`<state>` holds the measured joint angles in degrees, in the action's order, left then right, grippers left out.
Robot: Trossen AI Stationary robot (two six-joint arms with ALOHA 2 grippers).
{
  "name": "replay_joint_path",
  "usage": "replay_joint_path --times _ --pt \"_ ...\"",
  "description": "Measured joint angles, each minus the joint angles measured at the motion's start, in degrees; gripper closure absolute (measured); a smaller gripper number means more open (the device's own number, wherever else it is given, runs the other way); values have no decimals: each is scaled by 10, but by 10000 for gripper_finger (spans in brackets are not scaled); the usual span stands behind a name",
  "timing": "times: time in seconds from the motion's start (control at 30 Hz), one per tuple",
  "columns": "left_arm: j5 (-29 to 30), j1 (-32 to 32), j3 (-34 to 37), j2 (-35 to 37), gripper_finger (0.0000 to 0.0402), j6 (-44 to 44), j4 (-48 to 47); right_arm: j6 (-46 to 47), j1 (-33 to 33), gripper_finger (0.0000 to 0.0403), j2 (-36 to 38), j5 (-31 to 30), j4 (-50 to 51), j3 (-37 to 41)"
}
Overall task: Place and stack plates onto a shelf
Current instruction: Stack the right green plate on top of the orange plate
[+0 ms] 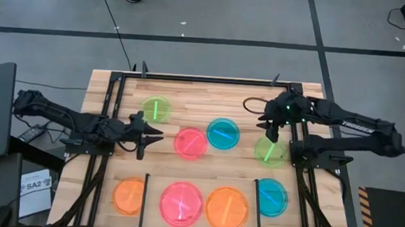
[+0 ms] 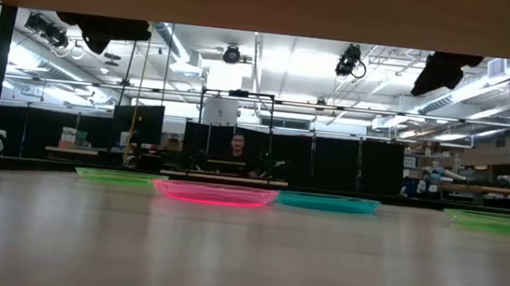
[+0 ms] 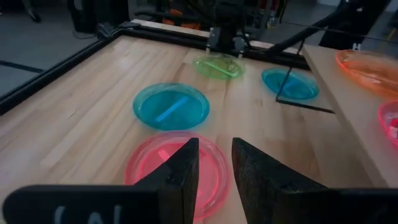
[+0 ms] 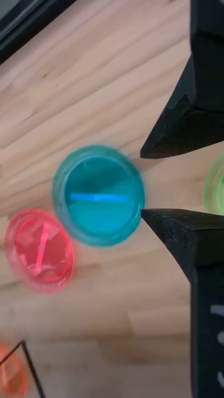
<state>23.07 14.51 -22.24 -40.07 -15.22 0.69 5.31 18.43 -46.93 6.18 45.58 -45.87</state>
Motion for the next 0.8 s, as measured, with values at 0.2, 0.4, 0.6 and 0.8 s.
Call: replay_joint_path --times 0.2,0.4,0.6,0.8 --pt "-4 -13 12 0 299 0 22 -59 78 255 -39 16 12 0" --pt "-4 -13 12 0 299 0 22 -115 127 255 -85 35 32 0" --pt "-4 -13 12 0 299 0 22 -188 157 255 -133 55 69 0" --pt "-5 -13 12 0 299 -2 22 -304 176 255 -176 56 95 0"
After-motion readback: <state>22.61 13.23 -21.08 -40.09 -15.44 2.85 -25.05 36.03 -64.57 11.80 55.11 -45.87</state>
